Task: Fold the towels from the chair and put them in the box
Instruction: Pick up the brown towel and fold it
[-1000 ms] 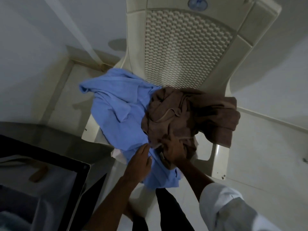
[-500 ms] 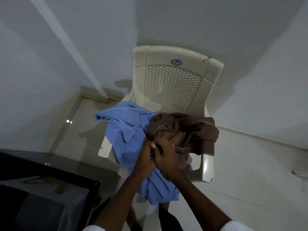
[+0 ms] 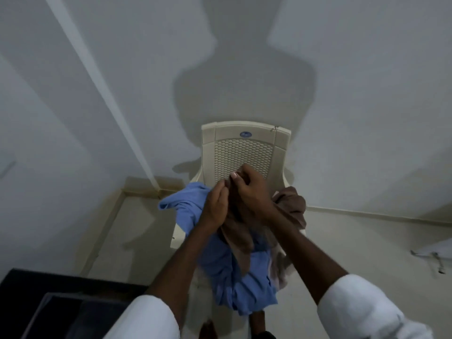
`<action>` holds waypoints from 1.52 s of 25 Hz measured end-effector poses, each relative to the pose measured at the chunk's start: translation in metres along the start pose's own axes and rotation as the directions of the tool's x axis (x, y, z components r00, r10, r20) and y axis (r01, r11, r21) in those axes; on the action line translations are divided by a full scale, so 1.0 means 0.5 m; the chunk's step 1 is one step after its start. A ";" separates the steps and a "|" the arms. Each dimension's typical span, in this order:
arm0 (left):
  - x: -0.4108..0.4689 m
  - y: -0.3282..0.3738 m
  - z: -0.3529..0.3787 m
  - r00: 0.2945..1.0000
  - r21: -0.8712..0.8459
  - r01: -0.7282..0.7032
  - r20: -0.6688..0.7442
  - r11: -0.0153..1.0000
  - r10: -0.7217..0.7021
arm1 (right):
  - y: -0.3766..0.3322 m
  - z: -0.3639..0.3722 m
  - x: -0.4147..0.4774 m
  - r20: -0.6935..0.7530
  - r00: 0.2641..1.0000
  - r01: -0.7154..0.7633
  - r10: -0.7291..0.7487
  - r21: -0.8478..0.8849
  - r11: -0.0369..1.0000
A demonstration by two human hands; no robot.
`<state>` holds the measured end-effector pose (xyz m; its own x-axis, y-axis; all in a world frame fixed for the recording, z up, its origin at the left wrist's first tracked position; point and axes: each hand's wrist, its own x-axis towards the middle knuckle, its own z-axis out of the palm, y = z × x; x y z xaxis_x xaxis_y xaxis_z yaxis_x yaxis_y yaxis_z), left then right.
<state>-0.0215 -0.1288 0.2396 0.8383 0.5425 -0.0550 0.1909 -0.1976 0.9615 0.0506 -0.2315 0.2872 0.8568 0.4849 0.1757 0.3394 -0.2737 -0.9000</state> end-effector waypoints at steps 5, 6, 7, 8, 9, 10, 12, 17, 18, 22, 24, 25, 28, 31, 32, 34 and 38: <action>-0.008 0.146 -0.078 0.954 0.073 -0.298 0.015 0.952 0.298 | -0.048 -0.101 -0.015 0.333 0.941 0.071 -0.064 -0.008 0.997; -0.010 0.172 -0.093 0.941 0.082 -0.328 -0.061 0.941 0.333 | -0.035 -0.116 -0.022 0.384 0.923 0.041 -0.002 -0.093 0.995; -0.007 0.195 -0.105 0.930 0.049 -0.333 -0.146 0.942 0.336 | -0.014 -0.128 -0.029 0.419 0.906 0.026 0.057 -0.188 0.982; -0.003 0.223 -0.117 0.918 0.000 -0.349 -0.200 0.937 0.341 | 0.005 -0.140 -0.038 0.428 0.901 0.041 0.079 -0.265 0.963; -0.001 0.251 -0.130 0.913 -0.033 -0.371 -0.197 0.928 0.358 | 0.023 -0.149 -0.047 0.408 0.910 0.066 0.070 -0.309 0.949; -0.002 0.283 -0.141 0.907 -0.036 -0.401 -0.158 0.915 0.391 | 0.035 -0.153 -0.055 0.362 0.930 0.070 0.061 -0.337 0.939; -0.012 0.332 -0.155 0.871 0.021 -0.490 -0.043 0.872 0.490 | 0.042 -0.151 -0.064 0.288 0.957 0.076 0.024 -0.333 0.940; -0.014 0.341 -0.163 0.830 0.212 -0.551 0.041 0.807 0.556 | 0.043 -0.092 -0.092 0.100 0.986 -0.109 0.132 -0.211 0.972; -0.008 0.332 -0.170 0.852 0.224 -0.513 0.013 0.828 0.524 | 0.040 -0.087 -0.098 0.006 0.985 -0.170 0.171 -0.113 0.979; 0.013 0.294 -0.206 0.947 0.211 -0.307 -0.033 0.928 0.321 | 0.004 -0.109 -0.085 -0.164 0.967 -0.175 0.196 0.134 0.975; 0.015 0.278 -0.209 0.966 0.201 -0.255 0.004 0.946 0.260 | -0.041 -0.119 -0.065 -0.199 0.970 -0.107 0.141 0.171 0.979; 0.010 0.276 -0.206 0.969 0.193 -0.249 0.047 0.949 0.244 | -0.067 -0.120 -0.056 -0.215 0.971 -0.064 0.107 0.198 0.978; -0.013 0.279 -0.182 0.933 0.113 -0.277 0.271 0.954 0.238 | -0.142 -0.122 -0.032 -0.219 0.975 0.088 -0.043 0.198 0.976; -0.026 0.294 -0.156 0.823 0.051 -0.345 0.496 0.937 0.276 | -0.198 -0.122 -0.020 -0.071 0.981 0.190 -0.180 0.196 0.962; -0.024 0.296 -0.148 0.800 0.044 -0.367 0.525 0.929 0.291 | -0.206 -0.122 -0.020 -0.010 0.977 0.211 -0.214 0.211 0.954; -0.010 0.292 -0.135 0.800 0.020 -0.399 0.497 0.917 0.337 | -0.210 -0.126 -0.017 0.041 0.969 0.229 -0.244 0.229 0.946; 0.024 0.296 -0.116 0.853 -0.004 -0.451 0.291 0.892 0.432 | -0.174 -0.165 -0.003 0.038 0.979 0.191 -0.200 0.168 0.967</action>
<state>-0.0128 -0.1041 0.3968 0.9467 0.1394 0.2905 -0.2097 -0.4180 0.8839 0.0517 -0.2768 0.3981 0.7563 0.5610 0.3367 0.4267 -0.0329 -0.9038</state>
